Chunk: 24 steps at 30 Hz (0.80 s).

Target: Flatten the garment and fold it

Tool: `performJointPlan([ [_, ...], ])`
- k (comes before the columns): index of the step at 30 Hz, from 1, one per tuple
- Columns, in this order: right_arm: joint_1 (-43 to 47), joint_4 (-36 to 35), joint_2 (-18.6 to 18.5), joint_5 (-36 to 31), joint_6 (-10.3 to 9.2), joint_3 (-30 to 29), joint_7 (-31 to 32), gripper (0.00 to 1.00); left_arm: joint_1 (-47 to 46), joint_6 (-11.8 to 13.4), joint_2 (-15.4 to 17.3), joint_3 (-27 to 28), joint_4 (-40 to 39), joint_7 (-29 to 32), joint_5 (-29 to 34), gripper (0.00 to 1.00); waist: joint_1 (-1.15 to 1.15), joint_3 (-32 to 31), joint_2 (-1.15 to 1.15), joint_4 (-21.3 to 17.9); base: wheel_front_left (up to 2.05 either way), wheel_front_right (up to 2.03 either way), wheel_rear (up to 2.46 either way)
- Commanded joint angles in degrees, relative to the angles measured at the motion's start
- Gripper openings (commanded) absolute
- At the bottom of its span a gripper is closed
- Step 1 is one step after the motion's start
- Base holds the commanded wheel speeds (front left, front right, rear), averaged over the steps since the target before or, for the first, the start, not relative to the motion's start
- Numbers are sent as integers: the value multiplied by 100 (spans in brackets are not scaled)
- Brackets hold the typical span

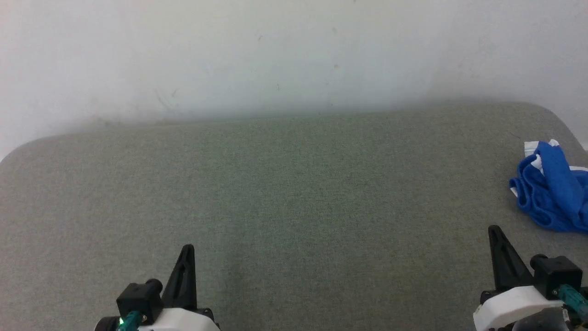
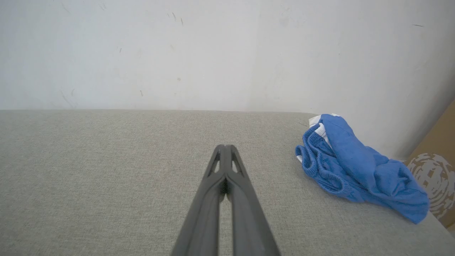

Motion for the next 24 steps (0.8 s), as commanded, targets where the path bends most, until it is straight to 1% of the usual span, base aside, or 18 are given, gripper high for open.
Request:
performJointPlan([
  [1, -95, -47, 5, -38, -3, 30, 29, 0, -121, -46, -29, 53, -43, 45, 112, 0, 0, 1, 0, 0, 0, 0, 0],
  [24, -163, -217, 9, -63, -4, 198, 259, 0, -243, -171, -119, 245, -120, 303, 466, 0, 0, 16, 0, 5, 0, 0, 0],
])
